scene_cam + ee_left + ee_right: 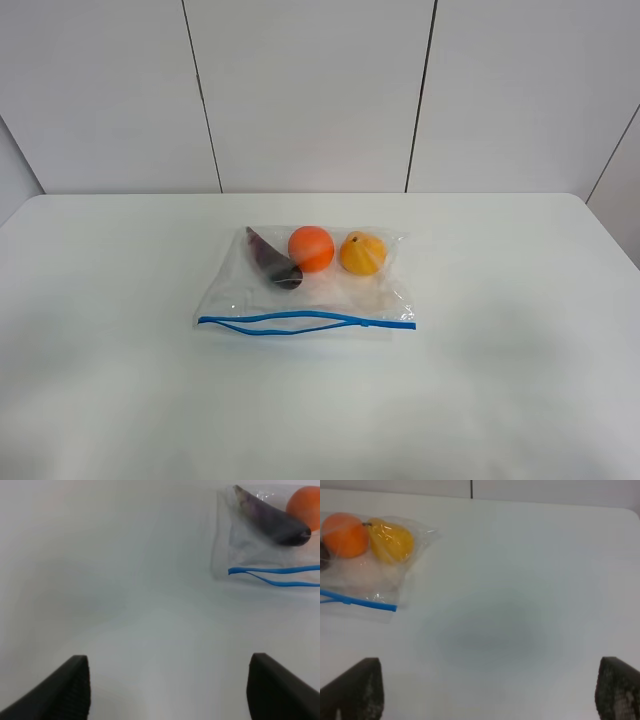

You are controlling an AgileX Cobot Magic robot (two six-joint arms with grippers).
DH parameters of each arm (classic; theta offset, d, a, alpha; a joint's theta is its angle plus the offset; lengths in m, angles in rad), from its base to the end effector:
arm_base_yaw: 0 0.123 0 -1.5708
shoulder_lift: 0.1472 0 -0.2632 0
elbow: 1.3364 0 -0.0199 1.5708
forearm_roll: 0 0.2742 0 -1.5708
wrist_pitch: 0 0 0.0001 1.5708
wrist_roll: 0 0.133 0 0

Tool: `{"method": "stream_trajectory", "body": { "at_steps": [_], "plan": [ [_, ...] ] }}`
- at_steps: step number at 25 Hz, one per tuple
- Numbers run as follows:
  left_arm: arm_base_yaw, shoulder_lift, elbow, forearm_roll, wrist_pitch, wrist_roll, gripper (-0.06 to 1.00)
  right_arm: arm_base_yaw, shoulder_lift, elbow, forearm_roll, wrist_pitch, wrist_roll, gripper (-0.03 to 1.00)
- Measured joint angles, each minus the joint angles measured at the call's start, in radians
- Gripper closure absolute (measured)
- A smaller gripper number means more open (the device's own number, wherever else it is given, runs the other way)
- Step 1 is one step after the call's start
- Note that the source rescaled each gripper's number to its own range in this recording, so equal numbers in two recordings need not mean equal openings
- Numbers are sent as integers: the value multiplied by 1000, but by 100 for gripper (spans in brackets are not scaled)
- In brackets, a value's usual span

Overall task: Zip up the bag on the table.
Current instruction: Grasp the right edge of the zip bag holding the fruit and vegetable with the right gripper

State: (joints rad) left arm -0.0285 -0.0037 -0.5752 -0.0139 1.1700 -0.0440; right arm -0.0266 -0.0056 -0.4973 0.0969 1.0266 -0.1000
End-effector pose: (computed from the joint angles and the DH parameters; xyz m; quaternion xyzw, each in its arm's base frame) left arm 0.0591 -0.0034 0.2814 -0.0058 0.8610 -0.0253 0.5079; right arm 0.0766 0.0090 0.2734 -0.0320 0.8418 0.0144 0.5386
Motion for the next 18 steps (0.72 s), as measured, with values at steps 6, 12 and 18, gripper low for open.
{"method": "stream_trajectory", "body": {
  "at_steps": [6, 12, 18],
  "plan": [
    [0, 0, 0, 0, 0, 0, -2, 0, 0, 0, 0, 0, 0, -3],
    [0, 0, 0, 0, 0, 0, -2, 0, 0, 0, 0, 0, 4, -3],
    [0, 0, 0, 0, 0, 0, -2, 0, 158, -79, 10, -2, 16, -1]
  ]
}}
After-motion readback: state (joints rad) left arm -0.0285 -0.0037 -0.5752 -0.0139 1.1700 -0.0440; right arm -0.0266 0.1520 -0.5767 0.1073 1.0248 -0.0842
